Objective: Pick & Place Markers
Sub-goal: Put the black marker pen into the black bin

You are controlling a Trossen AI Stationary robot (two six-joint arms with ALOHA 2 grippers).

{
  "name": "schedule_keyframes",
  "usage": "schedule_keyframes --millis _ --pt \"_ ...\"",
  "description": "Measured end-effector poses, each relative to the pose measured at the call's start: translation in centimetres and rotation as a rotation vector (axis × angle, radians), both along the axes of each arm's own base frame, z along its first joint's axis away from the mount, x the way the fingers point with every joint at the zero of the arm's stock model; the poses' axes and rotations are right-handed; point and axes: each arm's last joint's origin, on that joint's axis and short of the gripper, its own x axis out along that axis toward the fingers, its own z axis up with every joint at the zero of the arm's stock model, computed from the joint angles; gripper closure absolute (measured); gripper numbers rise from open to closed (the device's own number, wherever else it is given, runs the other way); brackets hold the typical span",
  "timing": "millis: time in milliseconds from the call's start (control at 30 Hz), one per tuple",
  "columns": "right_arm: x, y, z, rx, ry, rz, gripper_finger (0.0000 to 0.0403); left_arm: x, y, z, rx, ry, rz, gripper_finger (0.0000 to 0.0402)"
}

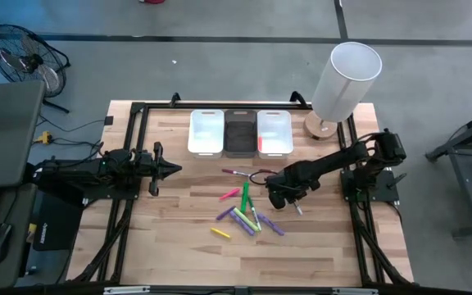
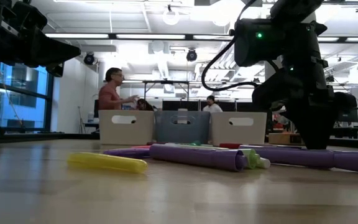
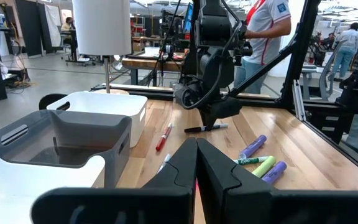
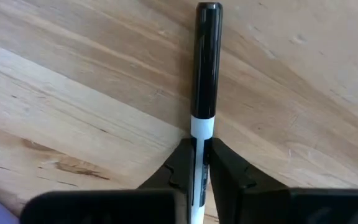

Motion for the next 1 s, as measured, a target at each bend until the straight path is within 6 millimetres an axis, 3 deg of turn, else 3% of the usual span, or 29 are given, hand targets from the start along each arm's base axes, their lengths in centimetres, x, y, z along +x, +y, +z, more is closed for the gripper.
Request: schedule_keyframes --millis 500,767,1000 --pt "0.3 0.0 0.9 -0.007 -0.027 0.026 0.0380 0.0 0.0 0.0 0.000 0.000 0.000 0.0400" --pt "0.6 0.0 4.3 -0.010 -0.175 0.031 0.0380 0.0 0.0 0.0 0.000 0.000 0.000 0.0400" --pt "0.9 -0.6 8.4 -0.056 -0.361 0.006 0.0381 0.0 0.0 0.0 0.000 0.000 0.000 0.0400"
